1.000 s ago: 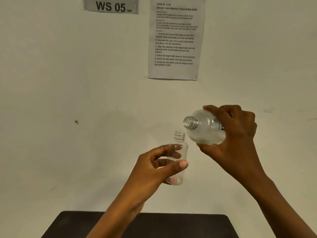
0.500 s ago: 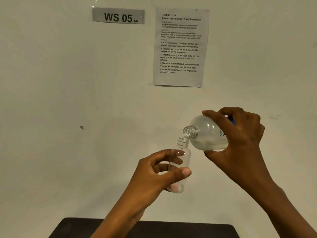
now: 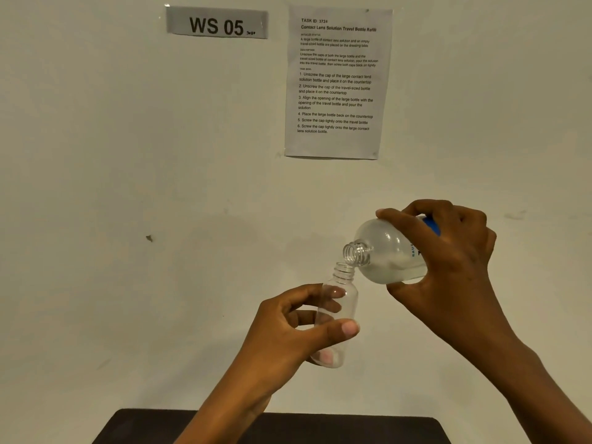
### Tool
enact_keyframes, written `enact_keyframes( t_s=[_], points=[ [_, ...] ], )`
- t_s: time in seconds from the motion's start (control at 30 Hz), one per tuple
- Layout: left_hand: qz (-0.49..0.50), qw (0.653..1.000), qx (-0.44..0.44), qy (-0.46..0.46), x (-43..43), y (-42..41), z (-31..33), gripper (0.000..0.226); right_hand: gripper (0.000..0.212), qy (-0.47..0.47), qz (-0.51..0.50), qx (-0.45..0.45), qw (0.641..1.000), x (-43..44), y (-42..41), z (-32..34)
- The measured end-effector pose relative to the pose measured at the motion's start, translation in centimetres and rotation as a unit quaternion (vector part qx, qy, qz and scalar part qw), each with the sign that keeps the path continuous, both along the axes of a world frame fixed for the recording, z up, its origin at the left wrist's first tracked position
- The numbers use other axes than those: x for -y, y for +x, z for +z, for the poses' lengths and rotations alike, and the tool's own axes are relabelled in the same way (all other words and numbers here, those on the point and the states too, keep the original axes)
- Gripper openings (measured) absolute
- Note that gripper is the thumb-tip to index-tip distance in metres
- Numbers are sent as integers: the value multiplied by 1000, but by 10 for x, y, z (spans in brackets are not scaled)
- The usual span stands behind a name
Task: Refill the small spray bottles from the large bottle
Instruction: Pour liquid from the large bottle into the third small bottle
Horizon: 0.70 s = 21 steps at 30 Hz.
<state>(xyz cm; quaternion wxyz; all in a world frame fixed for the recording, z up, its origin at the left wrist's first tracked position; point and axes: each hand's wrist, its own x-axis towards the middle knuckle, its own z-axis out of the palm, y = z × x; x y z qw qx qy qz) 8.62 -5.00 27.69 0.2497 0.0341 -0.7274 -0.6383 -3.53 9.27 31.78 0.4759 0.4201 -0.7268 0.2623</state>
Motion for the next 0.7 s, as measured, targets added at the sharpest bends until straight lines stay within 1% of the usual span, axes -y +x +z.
enact_keyframes(
  t_s=[0.43,0.7],
  points=[
    [-3,1000,0,0,2,-5,-1,49,80,18,-1,-8,1000,0,-5,3],
    [-9,1000,-7,17,3,-6,-3,40,77,23,-2,-13,1000,0,-5,4]
  ],
)
